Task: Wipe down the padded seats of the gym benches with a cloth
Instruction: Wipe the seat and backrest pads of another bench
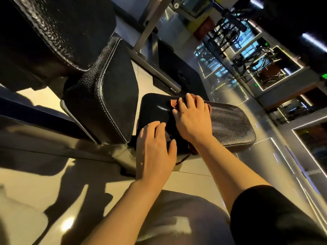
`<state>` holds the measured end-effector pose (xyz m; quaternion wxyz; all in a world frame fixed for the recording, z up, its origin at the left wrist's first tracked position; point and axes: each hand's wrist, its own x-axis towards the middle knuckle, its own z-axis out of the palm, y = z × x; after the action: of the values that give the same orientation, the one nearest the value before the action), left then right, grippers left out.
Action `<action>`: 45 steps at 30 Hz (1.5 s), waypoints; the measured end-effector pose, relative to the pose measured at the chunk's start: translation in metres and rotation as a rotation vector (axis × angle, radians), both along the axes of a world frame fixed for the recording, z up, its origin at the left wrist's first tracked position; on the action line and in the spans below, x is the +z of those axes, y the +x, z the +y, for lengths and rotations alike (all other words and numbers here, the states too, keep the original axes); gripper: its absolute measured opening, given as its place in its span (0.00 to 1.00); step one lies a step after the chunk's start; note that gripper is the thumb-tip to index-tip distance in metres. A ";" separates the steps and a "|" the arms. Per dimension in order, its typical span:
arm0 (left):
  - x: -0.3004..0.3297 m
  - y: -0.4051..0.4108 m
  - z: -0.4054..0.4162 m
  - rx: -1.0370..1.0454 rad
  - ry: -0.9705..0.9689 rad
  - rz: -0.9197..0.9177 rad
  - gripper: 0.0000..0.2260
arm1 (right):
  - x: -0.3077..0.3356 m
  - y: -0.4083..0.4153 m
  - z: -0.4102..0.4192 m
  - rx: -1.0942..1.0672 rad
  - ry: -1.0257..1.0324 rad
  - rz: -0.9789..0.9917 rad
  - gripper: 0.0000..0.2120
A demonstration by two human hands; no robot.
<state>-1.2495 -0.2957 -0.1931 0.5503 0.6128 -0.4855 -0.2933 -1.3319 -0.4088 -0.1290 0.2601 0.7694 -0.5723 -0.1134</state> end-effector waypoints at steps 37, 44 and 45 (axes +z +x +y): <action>-0.034 -0.001 0.007 0.089 0.074 0.170 0.21 | -0.034 0.060 0.005 0.218 0.246 0.097 0.24; -0.040 -0.005 0.020 0.089 -0.003 0.263 0.35 | -0.047 0.078 -0.025 0.215 0.215 0.081 0.21; -0.040 -0.005 0.021 0.094 0.007 0.261 0.36 | -0.049 0.078 -0.027 0.215 0.210 0.085 0.20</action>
<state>-1.2540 -0.2747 -0.2333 0.6196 0.5934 -0.3795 -0.3463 -1.2536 -0.4361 -0.1778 0.2127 0.8437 -0.4601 -0.1767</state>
